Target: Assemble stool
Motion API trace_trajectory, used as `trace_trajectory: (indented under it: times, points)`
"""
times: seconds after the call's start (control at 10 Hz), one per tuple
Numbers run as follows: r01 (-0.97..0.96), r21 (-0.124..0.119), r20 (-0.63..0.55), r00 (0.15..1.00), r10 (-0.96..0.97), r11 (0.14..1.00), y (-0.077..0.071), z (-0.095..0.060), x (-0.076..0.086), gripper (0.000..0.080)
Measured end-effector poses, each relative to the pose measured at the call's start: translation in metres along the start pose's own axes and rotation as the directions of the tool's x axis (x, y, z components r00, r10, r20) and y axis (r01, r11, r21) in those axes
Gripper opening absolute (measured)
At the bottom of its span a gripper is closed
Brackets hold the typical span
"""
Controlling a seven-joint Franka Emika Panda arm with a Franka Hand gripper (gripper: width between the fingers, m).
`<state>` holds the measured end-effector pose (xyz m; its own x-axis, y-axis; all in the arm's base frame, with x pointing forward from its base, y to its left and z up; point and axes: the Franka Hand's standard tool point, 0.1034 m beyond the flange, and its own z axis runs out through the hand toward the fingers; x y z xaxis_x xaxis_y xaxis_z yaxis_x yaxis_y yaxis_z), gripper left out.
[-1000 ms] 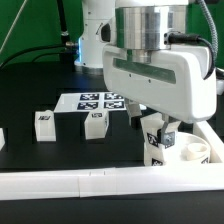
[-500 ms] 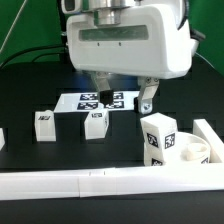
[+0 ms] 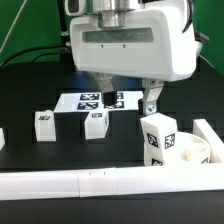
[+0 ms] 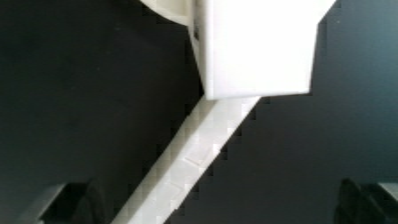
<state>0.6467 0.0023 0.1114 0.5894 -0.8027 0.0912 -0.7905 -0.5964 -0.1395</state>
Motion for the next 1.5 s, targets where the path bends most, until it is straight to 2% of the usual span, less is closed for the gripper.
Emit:
trace_trajectory:
  times: [0.2,0.3,0.5,0.8,0.9,1.0,1.1,1.2,1.3,1.5]
  points:
    - [0.084,-0.003,0.030,0.996,-0.084,0.996,0.026,0.003,0.008,0.0649]
    - [0.098,-0.007,0.040,0.994,-0.098,0.995,0.031,0.000,0.008,0.0649]
    - [0.087,-0.007,0.042,0.995,-0.086,0.996,0.026,0.000,0.001,0.0649]
    - [0.091,-0.010,0.049,0.995,-0.091,0.996,0.028,0.001,0.001,0.0649]
    - [0.104,-0.015,0.061,0.993,-0.103,0.994,0.032,0.001,0.004,0.0649]
    - [0.134,-0.011,0.067,0.989,-0.133,0.991,0.038,0.003,0.009,0.0649]
    - [0.140,-0.010,0.143,0.980,-0.137,0.990,0.050,0.003,0.008,0.0649]
    - [0.130,-0.024,0.258,0.959,-0.119,0.991,0.060,0.000,0.007,0.0649]
    - [0.126,-0.030,0.277,0.954,-0.113,0.992,0.058,-0.001,0.014,0.0649]
    - [0.130,-0.025,0.258,0.959,-0.119,0.991,0.056,0.002,0.012,0.0649]
